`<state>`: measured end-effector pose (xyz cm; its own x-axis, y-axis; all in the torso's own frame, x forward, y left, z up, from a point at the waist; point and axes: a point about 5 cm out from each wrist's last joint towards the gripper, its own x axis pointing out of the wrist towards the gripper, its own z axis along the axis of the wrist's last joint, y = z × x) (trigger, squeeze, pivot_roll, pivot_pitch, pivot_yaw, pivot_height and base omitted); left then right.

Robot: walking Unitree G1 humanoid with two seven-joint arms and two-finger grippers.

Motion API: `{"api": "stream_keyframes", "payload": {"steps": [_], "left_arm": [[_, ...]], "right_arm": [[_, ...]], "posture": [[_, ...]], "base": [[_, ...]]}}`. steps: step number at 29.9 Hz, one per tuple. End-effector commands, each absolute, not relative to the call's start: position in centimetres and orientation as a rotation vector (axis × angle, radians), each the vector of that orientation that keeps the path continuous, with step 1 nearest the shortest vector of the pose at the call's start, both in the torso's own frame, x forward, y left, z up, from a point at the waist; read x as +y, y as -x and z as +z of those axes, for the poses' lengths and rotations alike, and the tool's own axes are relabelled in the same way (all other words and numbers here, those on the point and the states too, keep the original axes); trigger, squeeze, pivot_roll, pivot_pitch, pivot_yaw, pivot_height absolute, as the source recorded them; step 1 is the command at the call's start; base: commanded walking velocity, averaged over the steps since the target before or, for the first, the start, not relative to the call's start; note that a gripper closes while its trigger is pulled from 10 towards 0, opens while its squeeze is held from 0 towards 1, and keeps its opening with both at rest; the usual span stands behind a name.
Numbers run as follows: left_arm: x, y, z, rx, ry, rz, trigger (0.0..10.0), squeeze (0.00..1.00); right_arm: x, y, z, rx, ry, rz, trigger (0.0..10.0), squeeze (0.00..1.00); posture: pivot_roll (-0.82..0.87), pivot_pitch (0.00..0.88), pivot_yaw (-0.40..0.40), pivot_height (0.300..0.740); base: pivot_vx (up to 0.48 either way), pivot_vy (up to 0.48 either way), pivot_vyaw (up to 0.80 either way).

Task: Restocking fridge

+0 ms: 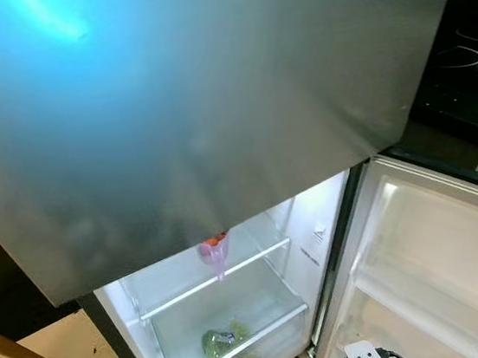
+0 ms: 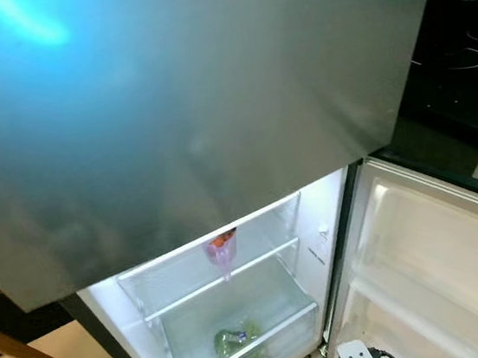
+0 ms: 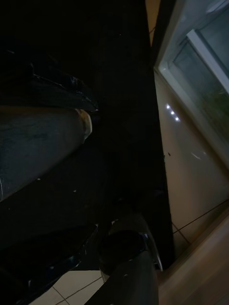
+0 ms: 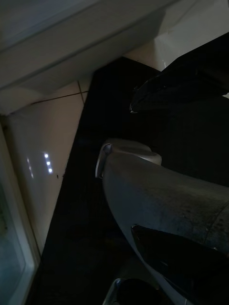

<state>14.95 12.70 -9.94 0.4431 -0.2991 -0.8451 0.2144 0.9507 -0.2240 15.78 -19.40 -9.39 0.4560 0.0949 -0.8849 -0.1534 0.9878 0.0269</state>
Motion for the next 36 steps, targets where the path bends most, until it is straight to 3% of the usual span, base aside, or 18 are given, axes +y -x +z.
{"api": "stream_keyframes", "payload": {"steps": [1,36], "left_arm": [[12.44,-14.35,-10.17,1.090,0.101,-0.325,10.0,0.00],[12.48,-14.38,-10.16,1.094,0.106,-0.325,10.0,0.00]], "right_arm": [[-19.53,-15.73,-9.39,1.086,0.058,0.150,10.0,0.00],[-19.45,-15.84,-9.36,1.082,0.050,0.147,10.0,0.00]], "posture": [[-0.05,0.000,-0.029,0.740],[-0.06,0.000,-0.024,0.740]], "base": [[-0.368,0.000,0.00],[-0.274,0.000,0.00]]}}
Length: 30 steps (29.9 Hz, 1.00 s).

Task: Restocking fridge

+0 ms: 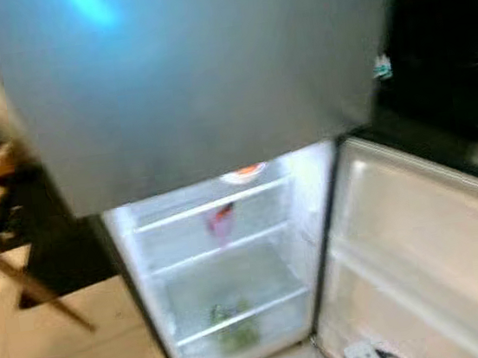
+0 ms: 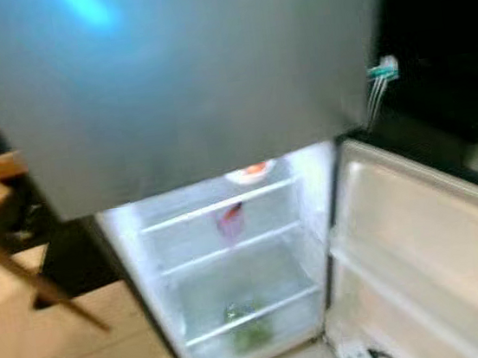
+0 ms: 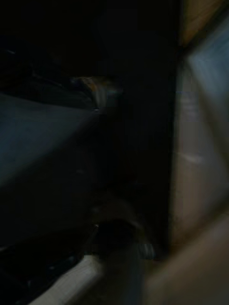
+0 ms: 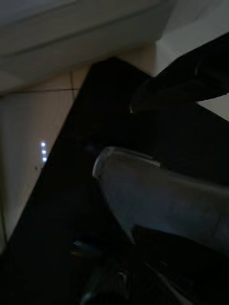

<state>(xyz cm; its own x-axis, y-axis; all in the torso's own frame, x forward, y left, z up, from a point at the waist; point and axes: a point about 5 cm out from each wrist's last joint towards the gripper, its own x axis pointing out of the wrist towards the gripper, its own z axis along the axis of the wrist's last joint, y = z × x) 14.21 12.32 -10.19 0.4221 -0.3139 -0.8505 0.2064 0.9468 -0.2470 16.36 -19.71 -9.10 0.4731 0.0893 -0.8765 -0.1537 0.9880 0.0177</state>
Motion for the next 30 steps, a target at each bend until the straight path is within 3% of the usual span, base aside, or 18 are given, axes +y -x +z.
{"api": "stream_keyframes", "payload": {"steps": [1,21,30], "left_arm": [[12.46,-14.37,-10.16,1.094,0.107,-0.325,10.0,0.00],[12.45,-14.38,-10.16,1.093,0.109,-0.322,10.0,0.00],[12.43,-14.52,-10.05,1.070,0.112,-0.336,10.0,0.00]], "right_arm": [[-19.47,-15.82,-9.36,1.083,0.050,0.147,10.0,0.00],[-19.51,-15.85,-9.34,1.082,0.050,0.146,10.0,0.00],[-19.47,-15.84,-9.35,1.082,0.049,0.148,10.0,0.00]], "posture": [[-0.05,0.000,-0.026,0.740],[-0.05,0.001,-0.026,0.740],[-0.06,0.003,-0.025,0.740]], "base": [[-0.304,0.000,0.00],[-0.301,0.000,0.00],[0.000,0.000,0.00]]}}
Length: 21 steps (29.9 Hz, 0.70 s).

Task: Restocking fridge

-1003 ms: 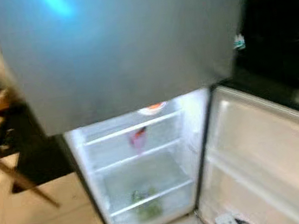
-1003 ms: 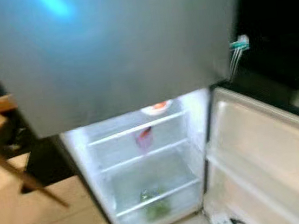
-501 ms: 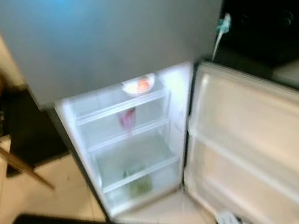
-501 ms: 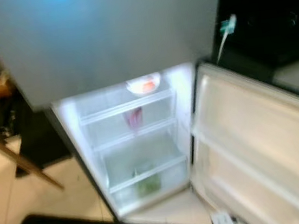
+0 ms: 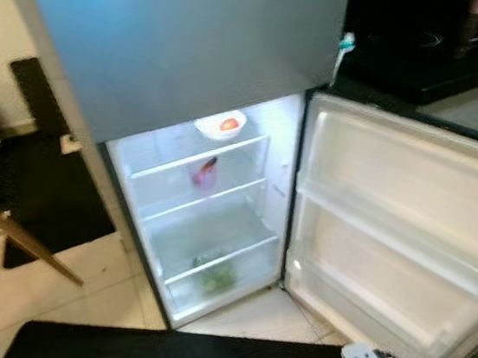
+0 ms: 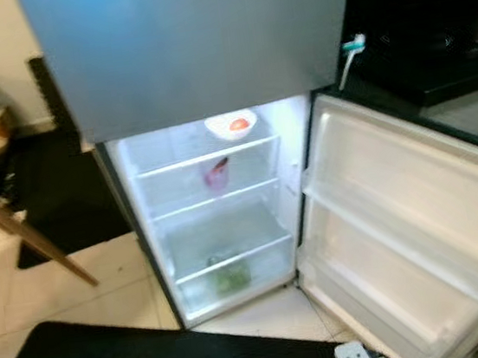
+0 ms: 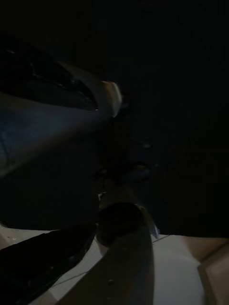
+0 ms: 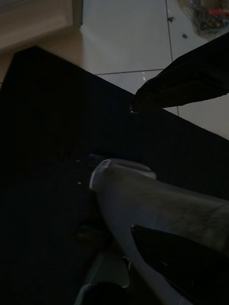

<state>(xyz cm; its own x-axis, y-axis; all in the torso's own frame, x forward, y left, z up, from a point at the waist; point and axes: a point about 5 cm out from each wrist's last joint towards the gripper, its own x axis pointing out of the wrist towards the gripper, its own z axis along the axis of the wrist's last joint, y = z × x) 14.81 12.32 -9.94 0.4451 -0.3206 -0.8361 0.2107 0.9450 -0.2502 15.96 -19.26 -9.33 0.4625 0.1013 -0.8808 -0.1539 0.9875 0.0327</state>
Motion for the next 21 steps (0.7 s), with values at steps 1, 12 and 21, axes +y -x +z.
{"api": "stream_keyframes", "payload": {"steps": [1,12,21], "left_arm": [[12.42,-14.50,-10.06,1.071,0.111,-0.338,10.0,0.00],[12.43,-14.21,-10.14,1.076,0.115,-0.349,10.0,0.00],[12.59,-14.17,-10.16,1.076,0.099,-0.355,10.0,0.00]], "right_arm": [[-19.48,-15.83,-9.35,1.083,0.049,0.147,10.0,0.00],[-19.43,-15.73,-9.41,1.092,0.072,0.165,10.0,0.00],[-19.30,-15.68,-9.45,1.096,0.071,0.171,10.0,0.00]], "posture": [[-0.06,0.003,-0.025,0.740],[-0.06,0.004,-0.024,0.740],[-0.05,0.000,-0.020,0.740]], "base": [[0.000,0.000,0.00],[0.000,0.000,0.00],[0.000,0.000,-0.78]]}}
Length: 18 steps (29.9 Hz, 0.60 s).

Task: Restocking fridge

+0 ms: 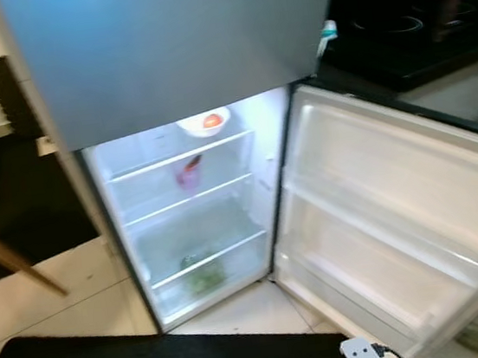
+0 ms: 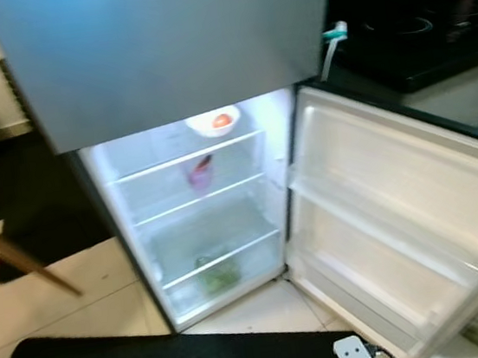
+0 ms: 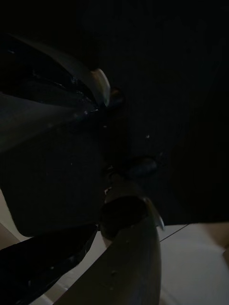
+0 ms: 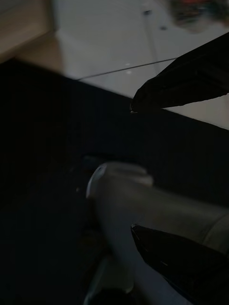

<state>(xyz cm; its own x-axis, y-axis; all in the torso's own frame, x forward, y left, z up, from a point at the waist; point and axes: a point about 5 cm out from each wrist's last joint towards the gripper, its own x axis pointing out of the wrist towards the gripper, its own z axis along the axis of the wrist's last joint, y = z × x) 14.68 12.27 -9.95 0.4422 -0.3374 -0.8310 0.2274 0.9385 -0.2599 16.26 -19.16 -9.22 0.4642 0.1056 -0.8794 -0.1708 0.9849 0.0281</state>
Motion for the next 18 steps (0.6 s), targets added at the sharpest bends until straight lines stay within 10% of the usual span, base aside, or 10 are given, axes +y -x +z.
{"api": "stream_keyframes", "payload": {"steps": [1,18], "left_arm": [[12.61,-14.18,-10.15,1.075,0.096,-0.356,10.0,0.00],[12.91,-14.23,-10.16,1.060,0.042,-0.343,10.0,0.00]], "right_arm": [[-19.29,-15.67,-9.45,1.097,0.071,0.171,10.0,0.00],[-19.14,-15.70,-9.47,1.101,0.059,0.168,10.0,0.00]], "posture": [[-0.05,0.000,-0.020,0.740],[-0.05,0.000,-0.015,0.740]], "base": [[0.000,0.000,-0.78],[0.000,0.000,-0.78]]}}
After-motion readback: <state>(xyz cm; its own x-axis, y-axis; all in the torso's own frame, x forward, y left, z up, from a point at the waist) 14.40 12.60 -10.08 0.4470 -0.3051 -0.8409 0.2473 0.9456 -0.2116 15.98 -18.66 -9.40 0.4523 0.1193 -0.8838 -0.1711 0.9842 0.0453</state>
